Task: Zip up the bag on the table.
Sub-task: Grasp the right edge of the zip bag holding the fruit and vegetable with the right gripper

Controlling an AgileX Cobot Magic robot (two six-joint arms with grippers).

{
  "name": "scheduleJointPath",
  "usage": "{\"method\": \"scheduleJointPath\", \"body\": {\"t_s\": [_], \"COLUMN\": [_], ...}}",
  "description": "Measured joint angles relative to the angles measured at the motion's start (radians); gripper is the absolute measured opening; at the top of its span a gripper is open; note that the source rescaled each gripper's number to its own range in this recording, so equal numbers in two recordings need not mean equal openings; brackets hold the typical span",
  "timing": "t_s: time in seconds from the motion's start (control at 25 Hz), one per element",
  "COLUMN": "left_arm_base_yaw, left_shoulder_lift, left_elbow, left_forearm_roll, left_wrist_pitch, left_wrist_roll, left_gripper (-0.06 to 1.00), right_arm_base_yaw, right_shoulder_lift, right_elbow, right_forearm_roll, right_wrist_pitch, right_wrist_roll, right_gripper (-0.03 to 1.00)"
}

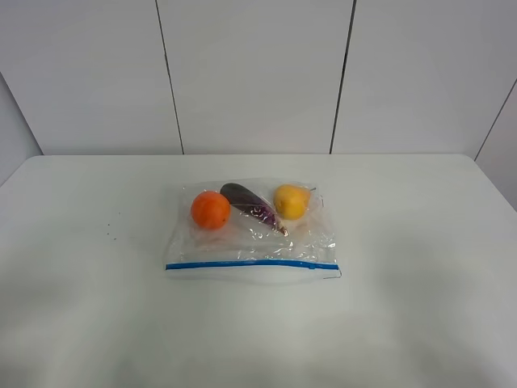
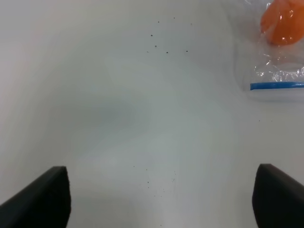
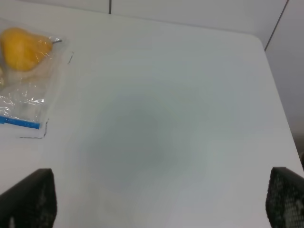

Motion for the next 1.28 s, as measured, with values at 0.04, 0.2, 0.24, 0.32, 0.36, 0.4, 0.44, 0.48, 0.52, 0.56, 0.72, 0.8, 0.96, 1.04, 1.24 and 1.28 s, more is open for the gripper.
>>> {"method": "scheduleJointPath", "body": {"t_s": [0.04,0.2,0.24,0.32,0.36,0.4,0.44,0.48,0.52,0.56,0.72,0.8,0.96,1.04,1.24,1.28], "left_arm_base_yaw": [0.000,0.000,0.000,0.000,0.000,0.000,0.000,0.000,0.000,0.000,0.000,0.000,0.000,0.000,0.000,0.000], "left_shoulder_lift": [0.000,0.000,0.000,0.000,0.000,0.000,0.000,0.000,0.000,0.000,0.000,0.000,0.000,0.000,0.000,0.000], "left_elbow": [0.000,0.000,0.000,0.000,0.000,0.000,0.000,0.000,0.000,0.000,0.000,0.000,0.000,0.000,0.000,0.000], "left_forearm_roll": [0.000,0.000,0.000,0.000,0.000,0.000,0.000,0.000,0.000,0.000,0.000,0.000,0.000,0.000,0.000,0.000], "left_wrist_pitch": [0.000,0.000,0.000,0.000,0.000,0.000,0.000,0.000,0.000,0.000,0.000,0.000,0.000,0.000,0.000,0.000], "left_wrist_roll": [0.000,0.000,0.000,0.000,0.000,0.000,0.000,0.000,0.000,0.000,0.000,0.000,0.000,0.000,0.000,0.000], "left_gripper": [0.95,0.95,0.95,0.95,0.95,0.95,0.95,0.95,0.95,0.95,0.95,0.95,0.95,0.95,0.95,0.95], "right_arm_base_yaw": [0.000,0.000,0.000,0.000,0.000,0.000,0.000,0.000,0.000,0.000,0.000,0.000,0.000,0.000,0.000,0.000], "right_shoulder_lift": [0.000,0.000,0.000,0.000,0.000,0.000,0.000,0.002,0.012,0.038,0.270,0.418,0.729,0.879,1.198,1.255], "right_elbow": [0.000,0.000,0.000,0.000,0.000,0.000,0.000,-0.003,-0.010,-0.026,-0.138,-0.208,-0.354,-0.421,-0.524,-0.531], "right_forearm_roll": [0.000,0.000,0.000,0.000,0.000,-0.002,-0.008,-0.011,-0.011,-0.012,0.002,0.035,0.145,0.204,0.310,0.332], "right_wrist_pitch": [0.000,0.000,0.000,0.000,0.000,0.000,0.000,-0.001,-0.001,-0.001,0.002,0.003,0.007,0.007,0.002,0.000], "right_wrist_roll": [0.000,0.000,0.000,0.000,0.000,0.000,0.000,0.000,0.000,0.000,0.000,0.000,0.000,0.000,-0.040,-0.066], "right_gripper": [1.00,1.00,1.00,1.00,1.00,1.00,1.00,1.00,1.00,1.00,1.00,1.00,1.00,1.00,1.00,1.00]}}
